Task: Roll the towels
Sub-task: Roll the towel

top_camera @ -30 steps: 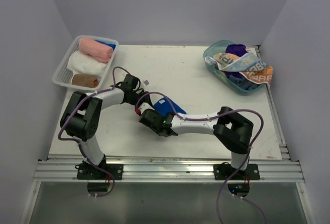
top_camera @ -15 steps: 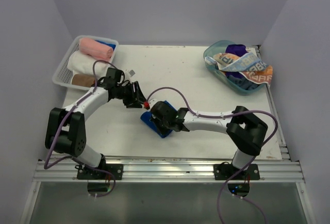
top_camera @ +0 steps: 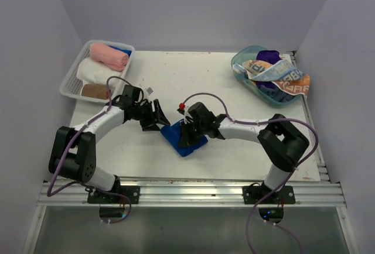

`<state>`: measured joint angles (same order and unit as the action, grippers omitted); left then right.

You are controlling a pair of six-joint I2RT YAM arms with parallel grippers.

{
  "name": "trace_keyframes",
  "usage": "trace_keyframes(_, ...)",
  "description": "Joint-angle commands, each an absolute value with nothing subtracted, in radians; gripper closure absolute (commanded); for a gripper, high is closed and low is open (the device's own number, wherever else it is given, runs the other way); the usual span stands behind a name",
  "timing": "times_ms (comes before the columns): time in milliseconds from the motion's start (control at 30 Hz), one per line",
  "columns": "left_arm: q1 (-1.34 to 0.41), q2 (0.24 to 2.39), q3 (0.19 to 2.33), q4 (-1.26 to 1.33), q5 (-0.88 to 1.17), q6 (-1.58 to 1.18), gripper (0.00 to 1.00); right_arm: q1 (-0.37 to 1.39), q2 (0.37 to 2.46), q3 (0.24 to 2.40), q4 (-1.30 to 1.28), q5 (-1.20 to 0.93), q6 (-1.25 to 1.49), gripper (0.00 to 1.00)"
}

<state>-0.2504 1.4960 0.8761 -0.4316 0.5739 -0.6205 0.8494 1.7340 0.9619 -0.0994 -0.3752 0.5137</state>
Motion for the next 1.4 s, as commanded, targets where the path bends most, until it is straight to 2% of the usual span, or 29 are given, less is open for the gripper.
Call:
trace_keyframes(0, -0.262, 1.46, 0.821, -0.367, 0.537, -0.663, 0.33, 0.838, 1.772, 0.946, -0.055, -0.517, 0.587, 1.0)
trace_keyframes(267, -0.364, 1.557, 0.831, -0.282, 0.463, -0.721, 0.38, 0.811, 1.795, 0.937, -0.044, -0.563, 0.598, 1.0)
trace_keyframes(367, -0.37, 1.591, 0.862, -0.278, 0.46, -0.724, 0.44, 0.81, 1.781, 0.942, -0.08, -0.548, 0.577, 1.0)
trace_keyframes(600, -0.382, 1.644, 0.896, -0.301, 0.44, -0.716, 0.66, 0.813, 1.75, 0.954, -0.139, -0.515, 0.557, 1.0)
trace_keyframes(633, -0.382, 1.646, 0.897, -0.31, 0.437, -0.715, 0.68, 0.815, 1.747, 0.96, -0.155, -0.494, 0.554, 0.93)
trace_keyframes(667, -0.383, 1.647, 0.896, -0.316, 0.436, -0.71, 0.69, 0.813, 1.741, 0.971, -0.184, -0.477, 0.543, 0.74)
trace_keyframes(767, -0.383, 1.651, 0.894, -0.344, 0.423, -0.698, 0.72, 0.815, 1.692, 1.0, -0.257, -0.407, 0.514, 0.45)
trace_keyframes(800, -0.383, 1.651, 0.893, -0.353, 0.42, -0.698, 0.72, 0.818, 1.668, 1.011, -0.28, -0.384, 0.506, 0.41)
trace_keyframes(900, -0.383, 1.652, 0.888, -0.362, 0.425, -0.693, 0.72, 0.836, 1.634, 1.066, -0.379, -0.261, 0.466, 0.36)
trace_keyframes(1167, -0.385, 1.66, 0.91, -0.385, 0.41, -0.69, 0.73, 1.038, 1.66, 1.284, -0.578, 0.206, 0.39, 0.35)
trace_keyframes(1367, -0.385, 1.674, 0.922, -0.387, 0.419, -0.69, 0.73, 1.138, 1.721, 1.367, -0.644, 0.377, 0.342, 0.35)
